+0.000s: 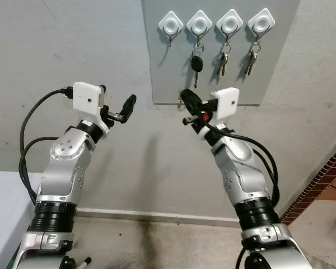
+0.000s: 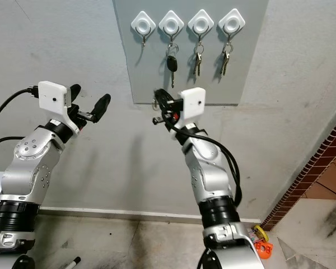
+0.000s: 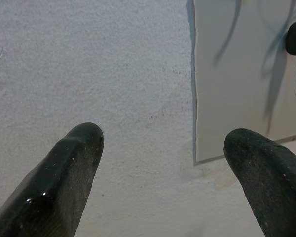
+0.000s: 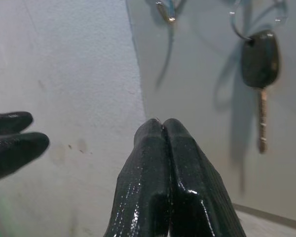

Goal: Hang keys on a hook

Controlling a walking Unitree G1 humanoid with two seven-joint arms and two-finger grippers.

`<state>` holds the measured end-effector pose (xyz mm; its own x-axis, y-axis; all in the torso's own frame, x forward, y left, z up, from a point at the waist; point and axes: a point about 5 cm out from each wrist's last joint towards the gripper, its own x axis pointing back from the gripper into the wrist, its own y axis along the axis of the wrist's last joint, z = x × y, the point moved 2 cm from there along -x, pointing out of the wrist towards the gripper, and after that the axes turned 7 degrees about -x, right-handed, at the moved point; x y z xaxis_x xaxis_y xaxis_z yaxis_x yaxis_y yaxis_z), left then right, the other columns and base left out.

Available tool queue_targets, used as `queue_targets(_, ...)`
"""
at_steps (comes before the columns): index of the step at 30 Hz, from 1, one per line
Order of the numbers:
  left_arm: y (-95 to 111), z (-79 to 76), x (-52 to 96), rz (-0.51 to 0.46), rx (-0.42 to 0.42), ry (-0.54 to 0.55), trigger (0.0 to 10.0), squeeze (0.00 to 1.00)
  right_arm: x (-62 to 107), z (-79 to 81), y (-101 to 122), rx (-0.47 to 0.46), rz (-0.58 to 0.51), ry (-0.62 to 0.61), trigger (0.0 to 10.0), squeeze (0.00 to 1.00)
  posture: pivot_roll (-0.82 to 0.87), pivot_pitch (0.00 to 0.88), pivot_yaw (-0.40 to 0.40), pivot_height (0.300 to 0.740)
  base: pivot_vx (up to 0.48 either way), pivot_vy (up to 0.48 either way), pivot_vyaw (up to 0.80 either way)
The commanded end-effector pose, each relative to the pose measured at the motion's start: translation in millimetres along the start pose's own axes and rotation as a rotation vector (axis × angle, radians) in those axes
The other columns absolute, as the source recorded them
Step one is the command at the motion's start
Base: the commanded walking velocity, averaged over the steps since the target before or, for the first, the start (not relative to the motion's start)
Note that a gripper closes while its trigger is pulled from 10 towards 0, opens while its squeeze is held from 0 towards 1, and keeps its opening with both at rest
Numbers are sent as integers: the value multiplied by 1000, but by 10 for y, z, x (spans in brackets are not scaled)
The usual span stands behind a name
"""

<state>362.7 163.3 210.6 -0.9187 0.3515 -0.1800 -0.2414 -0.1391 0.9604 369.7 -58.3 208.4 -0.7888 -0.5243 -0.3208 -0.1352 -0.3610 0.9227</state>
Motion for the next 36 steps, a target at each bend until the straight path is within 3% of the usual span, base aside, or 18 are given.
queue_targets(1, 59, 65, -9, -12, -20, -5, 10000, 0, -101, 76, 63, -11, -24, 34, 10000, 0, 29, 1, 93, 740, 0, 0, 0)
queue_targets(10, 168, -38, -37, -50, -61, -105, 10000, 0, -354, 216, 211, -44, -66, 89, 10000, 0, 43, 6, 80, 740, 0, 0, 0)
queue_targets(24, 292, -102, -181, -98, -67, -128, 10000, 0, -509, 146, 305, -98, -113, 36, 10000, 0, 36, 1, 63, 740, 0, 0, 0)
queue_targets(36, 333, -179, -218, -123, -59, -151, 10000, 0, -597, 197, 294, -159, -132, 26, 10000, 0, 40, 0, 58, 740, 0, 0, 0)
